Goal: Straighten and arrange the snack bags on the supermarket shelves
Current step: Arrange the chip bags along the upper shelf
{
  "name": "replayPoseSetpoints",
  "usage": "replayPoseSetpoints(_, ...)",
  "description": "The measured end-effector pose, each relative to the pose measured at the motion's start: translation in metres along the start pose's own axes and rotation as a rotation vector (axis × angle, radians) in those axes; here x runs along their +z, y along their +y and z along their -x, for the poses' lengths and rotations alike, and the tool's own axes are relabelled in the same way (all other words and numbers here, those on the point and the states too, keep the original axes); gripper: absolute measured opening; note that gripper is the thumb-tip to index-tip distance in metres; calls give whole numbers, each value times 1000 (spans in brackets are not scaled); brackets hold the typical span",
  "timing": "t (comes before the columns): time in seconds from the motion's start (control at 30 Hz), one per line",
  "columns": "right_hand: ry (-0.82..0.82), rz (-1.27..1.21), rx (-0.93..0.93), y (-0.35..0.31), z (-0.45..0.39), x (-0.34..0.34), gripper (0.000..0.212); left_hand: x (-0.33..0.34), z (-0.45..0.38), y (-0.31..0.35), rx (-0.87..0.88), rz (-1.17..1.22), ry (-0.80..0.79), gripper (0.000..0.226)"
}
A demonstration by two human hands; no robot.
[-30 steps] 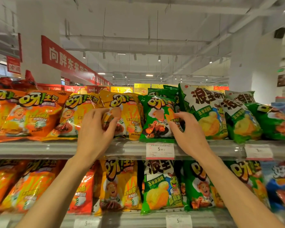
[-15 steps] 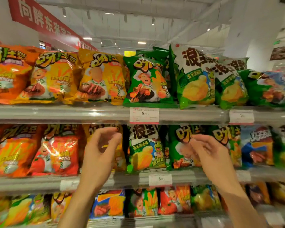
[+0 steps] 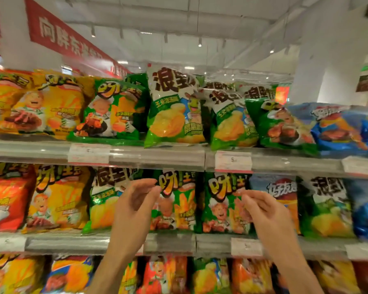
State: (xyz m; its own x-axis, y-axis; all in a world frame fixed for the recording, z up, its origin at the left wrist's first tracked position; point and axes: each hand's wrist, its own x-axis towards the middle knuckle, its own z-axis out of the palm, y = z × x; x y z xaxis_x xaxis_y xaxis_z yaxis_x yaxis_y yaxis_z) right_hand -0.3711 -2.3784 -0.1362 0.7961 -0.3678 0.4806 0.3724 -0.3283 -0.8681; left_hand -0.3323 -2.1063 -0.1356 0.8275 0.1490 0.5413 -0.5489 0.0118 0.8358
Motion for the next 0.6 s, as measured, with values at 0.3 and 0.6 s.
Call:
replayPoseSetpoints(0.3, -49, 9, -73, 7, -51, -81, 6, 77, 2, 35, 52, -169, 70, 9)
replayPoseSetpoints(0.6, 54, 235, -324, -39, -92, -113, 5, 111, -36, 72, 216, -334, 18, 8)
